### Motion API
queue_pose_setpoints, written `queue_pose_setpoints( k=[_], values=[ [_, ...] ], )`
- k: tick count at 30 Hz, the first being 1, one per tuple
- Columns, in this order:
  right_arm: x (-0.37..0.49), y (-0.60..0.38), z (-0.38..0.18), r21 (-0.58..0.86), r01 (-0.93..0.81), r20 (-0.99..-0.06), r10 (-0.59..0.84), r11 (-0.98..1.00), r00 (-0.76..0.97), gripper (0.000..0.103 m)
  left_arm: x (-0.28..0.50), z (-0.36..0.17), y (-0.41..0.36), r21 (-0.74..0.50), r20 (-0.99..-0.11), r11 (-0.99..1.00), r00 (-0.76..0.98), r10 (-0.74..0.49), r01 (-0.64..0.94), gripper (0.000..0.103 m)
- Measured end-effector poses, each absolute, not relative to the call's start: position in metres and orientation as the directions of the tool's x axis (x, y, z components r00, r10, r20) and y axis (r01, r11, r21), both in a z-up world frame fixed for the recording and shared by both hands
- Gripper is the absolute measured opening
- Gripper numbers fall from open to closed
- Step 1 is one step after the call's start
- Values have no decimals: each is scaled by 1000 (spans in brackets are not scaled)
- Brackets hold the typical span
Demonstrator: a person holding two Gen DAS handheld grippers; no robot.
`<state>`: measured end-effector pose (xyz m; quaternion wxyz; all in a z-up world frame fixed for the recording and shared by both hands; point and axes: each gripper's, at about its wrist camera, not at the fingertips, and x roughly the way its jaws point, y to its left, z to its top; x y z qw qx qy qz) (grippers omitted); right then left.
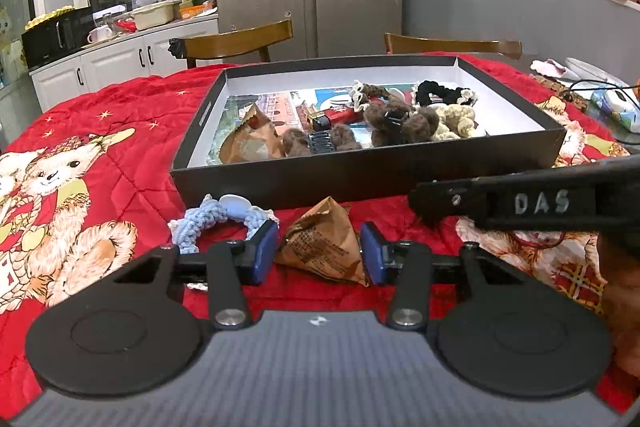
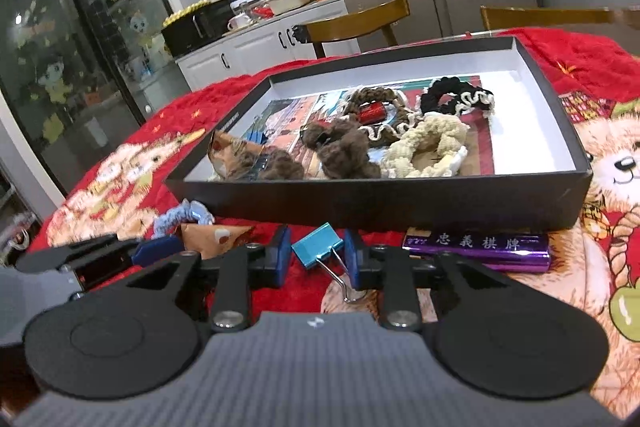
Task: Organize objects
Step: 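Close the left tool on the brown paper packet while the right grasps the blue binder clip, then lift and carry the packet with the left tool while the right carries the clip over the box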
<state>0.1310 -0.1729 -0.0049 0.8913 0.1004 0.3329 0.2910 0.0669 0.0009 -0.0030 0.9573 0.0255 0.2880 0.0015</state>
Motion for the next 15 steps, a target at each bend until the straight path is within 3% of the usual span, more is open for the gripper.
queue_pose_setpoints(
  k=[15],
  values=[
    [130,-190,9,468,-432,-456,630,771,629,32,60,-1,5,4,-527,999,849,-44,54,45]
  ],
)
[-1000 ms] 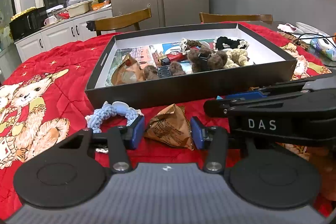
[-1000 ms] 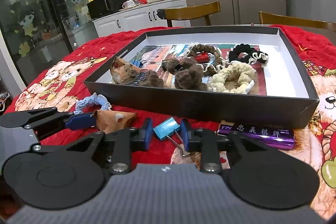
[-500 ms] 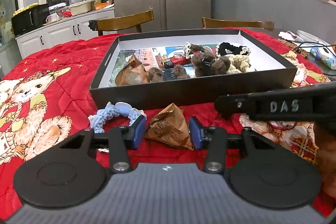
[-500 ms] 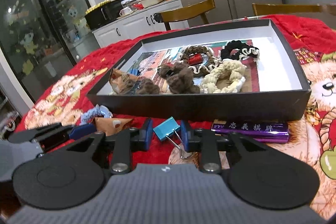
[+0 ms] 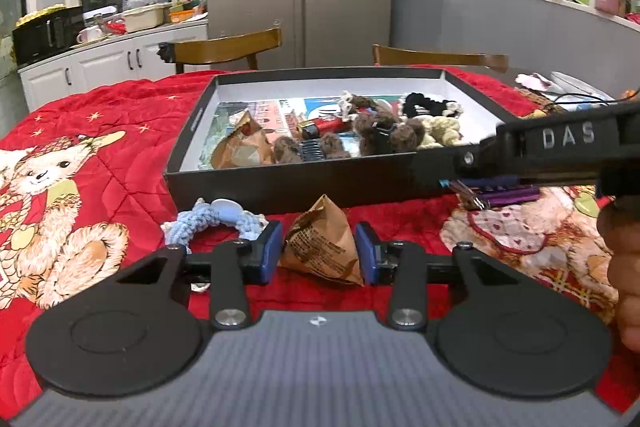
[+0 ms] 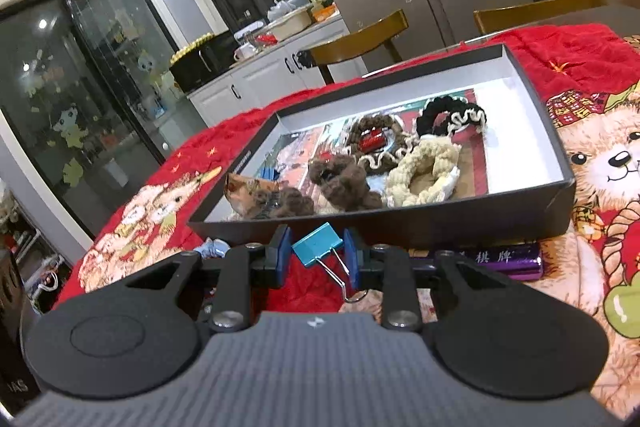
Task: Organize objects
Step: 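Lift and carry the packet with the left tool while the right carries the clip over the box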
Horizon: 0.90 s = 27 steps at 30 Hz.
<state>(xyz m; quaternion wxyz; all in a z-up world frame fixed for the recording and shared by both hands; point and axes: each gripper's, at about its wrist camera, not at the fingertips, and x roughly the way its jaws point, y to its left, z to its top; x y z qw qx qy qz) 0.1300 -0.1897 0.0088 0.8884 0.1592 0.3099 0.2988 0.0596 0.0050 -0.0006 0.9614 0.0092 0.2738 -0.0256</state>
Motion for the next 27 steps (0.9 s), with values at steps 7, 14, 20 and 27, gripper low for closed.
queue_pose_setpoints(
  k=[7,14,20,27],
  values=[
    [131,-200,18,510,-431,-413,652,744,636,32,52,2,5,6,-502,998,864,-51,62,44],
    [131,-202,26,593,-404,-383,685,696,620,32,47,9,0,20,-488,997,871,-59,78,44],
    [131,-200,47,579,-404,-368,669,708,646,32,46,29,6,-13,-466,998,883,-61,62,44],
    [133,-197,82,565,-434,-327,673,702,663,32,50,60,14,-24,-415,999,909,-40,33,44]
  ],
)
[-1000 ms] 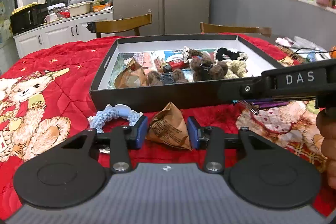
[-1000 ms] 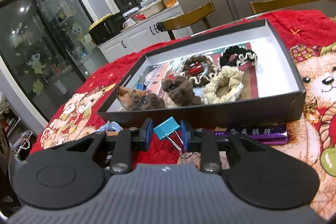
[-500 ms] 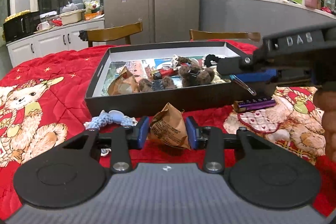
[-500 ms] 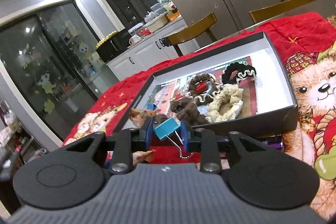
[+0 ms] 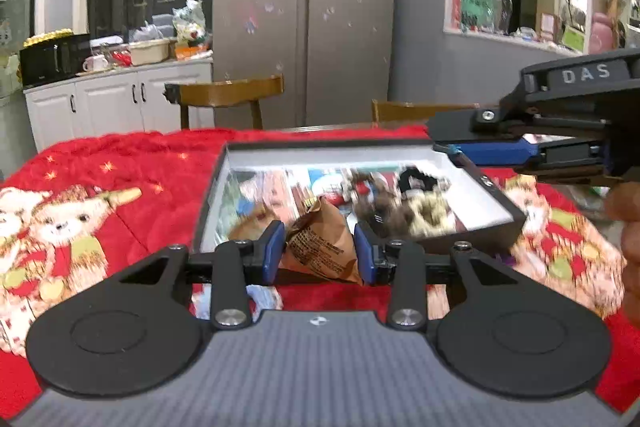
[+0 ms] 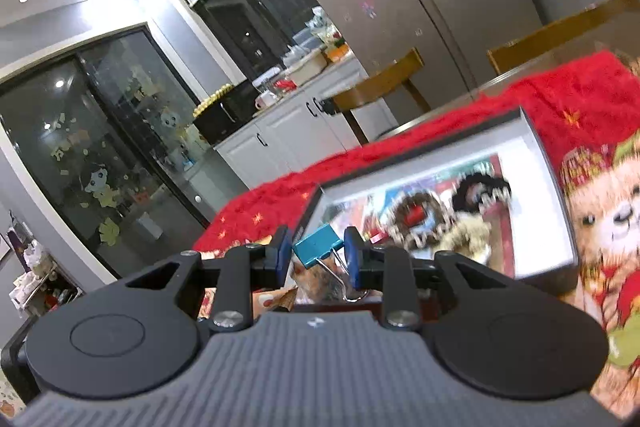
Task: Organize objects
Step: 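Lift and carry the packet with the left tool while the right carries the clip over the box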
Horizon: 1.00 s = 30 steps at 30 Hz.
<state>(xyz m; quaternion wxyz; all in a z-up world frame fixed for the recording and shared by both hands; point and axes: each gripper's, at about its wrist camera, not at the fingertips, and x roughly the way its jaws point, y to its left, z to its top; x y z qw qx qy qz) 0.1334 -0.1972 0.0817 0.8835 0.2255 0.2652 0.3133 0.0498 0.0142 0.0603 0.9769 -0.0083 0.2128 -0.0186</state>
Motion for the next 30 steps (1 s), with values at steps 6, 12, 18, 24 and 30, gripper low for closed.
queue_pose_setpoints(
  k=[6,12,18,24,30],
  values=[
    [146,-189,105,572,-453,-295,687,684,664,32,60,86,25,-46,-371,999,929,-18,1,44],
    [164,-181,117,586,-475,-255,706,656,661,32,81,107,36,-66,-361,997,933,7,-33,45],
    [182,-174,116,595,-469,-257,708,653,658,32,100,123,48,-71,-340,996,940,30,-57,45],
    [203,-166,109,610,-457,-262,709,647,654,32,121,126,54,-67,-337,995,941,41,-67,45],
    [229,-153,97,646,-433,-265,717,629,645,32,150,119,61,-77,-346,995,937,38,-69,45]
  ],
)
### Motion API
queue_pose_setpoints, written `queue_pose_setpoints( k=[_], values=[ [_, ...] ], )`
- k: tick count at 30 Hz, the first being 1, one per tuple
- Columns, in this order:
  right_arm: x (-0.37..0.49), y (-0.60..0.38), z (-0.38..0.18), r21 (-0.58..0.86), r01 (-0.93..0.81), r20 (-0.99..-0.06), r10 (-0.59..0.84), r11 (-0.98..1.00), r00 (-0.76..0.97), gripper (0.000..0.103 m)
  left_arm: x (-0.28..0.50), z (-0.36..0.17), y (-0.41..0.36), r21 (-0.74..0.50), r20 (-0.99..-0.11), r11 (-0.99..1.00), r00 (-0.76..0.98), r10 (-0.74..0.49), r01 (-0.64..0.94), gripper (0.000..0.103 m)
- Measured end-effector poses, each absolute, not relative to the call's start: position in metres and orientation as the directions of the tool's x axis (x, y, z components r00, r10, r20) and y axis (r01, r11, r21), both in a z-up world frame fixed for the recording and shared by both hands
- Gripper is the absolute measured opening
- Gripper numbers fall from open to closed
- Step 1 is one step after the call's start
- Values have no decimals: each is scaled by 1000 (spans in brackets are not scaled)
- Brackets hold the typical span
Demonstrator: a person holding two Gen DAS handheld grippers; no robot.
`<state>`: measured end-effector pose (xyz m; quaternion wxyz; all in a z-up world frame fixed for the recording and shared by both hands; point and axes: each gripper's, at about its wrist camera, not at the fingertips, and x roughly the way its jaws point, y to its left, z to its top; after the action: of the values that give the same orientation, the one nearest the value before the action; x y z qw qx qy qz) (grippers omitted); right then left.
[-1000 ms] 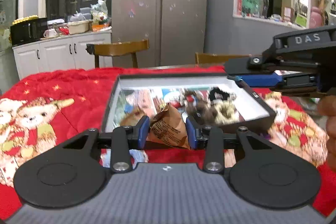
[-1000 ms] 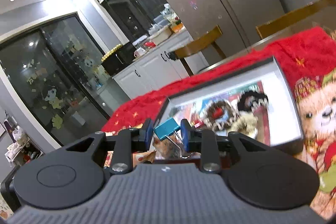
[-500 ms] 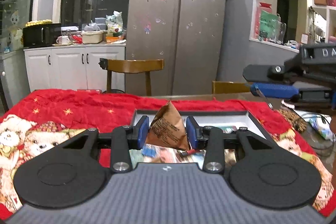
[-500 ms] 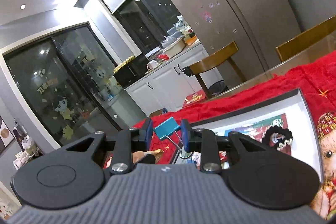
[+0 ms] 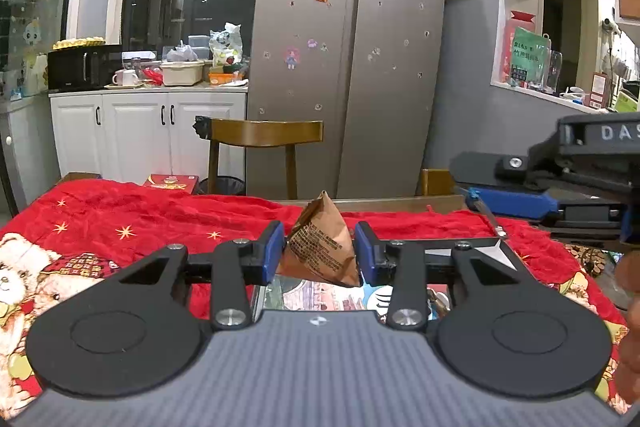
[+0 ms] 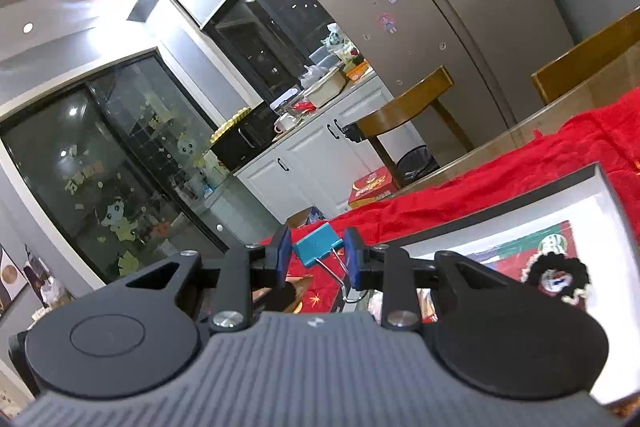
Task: Organize objects
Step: 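Lift and carry the packet with the left tool while the right carries the clip over the box, then lower into the box and open the left tool while the right releases the clip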
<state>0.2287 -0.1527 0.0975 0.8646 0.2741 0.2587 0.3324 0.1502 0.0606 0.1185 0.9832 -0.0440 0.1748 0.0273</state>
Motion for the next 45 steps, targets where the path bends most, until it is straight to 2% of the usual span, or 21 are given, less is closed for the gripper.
queue_pose_setpoints(
  k=[4,14,25,34,45],
  values=[
    [245,-142,90,657,-408,-289,712,634,640,32,172,115,70,-84,-345,994,938,33,-66,45],
    [273,-125,59,639,-379,-345,690,669,636,32,217,84,91,-128,-423,991,906,-25,-32,45],
    [287,-106,26,542,-329,-498,611,773,616,32,252,42,91,-93,-548,994,837,-1,-60,45],
    [291,-95,22,488,-309,-545,562,816,622,32,256,38,89,-75,-571,996,821,-1,-50,45],
    [295,-95,12,486,-297,-577,557,822,597,32,258,29,80,-42,-601,999,799,-5,-25,45]
  ],
)
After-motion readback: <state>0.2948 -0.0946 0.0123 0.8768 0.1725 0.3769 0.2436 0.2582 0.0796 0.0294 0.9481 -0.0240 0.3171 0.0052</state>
